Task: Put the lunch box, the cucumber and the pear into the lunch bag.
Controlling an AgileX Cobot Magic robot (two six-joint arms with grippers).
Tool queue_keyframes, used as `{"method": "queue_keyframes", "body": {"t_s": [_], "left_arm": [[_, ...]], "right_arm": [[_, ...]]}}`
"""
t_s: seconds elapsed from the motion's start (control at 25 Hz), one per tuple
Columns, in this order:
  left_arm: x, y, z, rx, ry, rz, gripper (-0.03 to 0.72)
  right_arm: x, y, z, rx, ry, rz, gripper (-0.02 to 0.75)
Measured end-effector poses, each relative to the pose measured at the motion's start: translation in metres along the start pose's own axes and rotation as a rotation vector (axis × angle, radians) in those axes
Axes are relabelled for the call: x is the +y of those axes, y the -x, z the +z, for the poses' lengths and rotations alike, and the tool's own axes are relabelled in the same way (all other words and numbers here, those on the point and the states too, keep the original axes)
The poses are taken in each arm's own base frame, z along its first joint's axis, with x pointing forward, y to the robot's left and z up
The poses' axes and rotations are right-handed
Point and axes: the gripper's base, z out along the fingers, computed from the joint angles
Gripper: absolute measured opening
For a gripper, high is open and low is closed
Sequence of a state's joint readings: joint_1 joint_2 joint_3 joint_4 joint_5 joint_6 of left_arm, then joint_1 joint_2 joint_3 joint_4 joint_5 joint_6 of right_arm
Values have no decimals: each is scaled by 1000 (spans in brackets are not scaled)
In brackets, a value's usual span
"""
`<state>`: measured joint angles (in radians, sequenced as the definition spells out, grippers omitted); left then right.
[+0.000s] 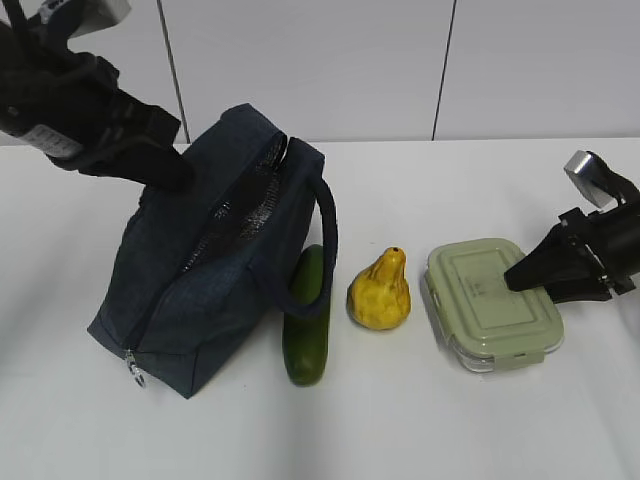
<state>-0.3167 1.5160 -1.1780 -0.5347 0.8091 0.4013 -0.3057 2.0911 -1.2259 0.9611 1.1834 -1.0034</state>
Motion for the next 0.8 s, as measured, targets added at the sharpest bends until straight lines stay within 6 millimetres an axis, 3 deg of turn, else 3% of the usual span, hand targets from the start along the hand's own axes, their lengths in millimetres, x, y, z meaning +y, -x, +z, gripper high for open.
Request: {"method": "queue_keyframes", "body": {"t_s": [0.52,0.8], "left_arm": [[4,-1,7,18,39,-22,3],[4,0,7,13,41,-24,3]], "right_arm": [[0,3,-1,-32,-2,-8,358],[20,9,-18,-93,-38,-70,357]]}}
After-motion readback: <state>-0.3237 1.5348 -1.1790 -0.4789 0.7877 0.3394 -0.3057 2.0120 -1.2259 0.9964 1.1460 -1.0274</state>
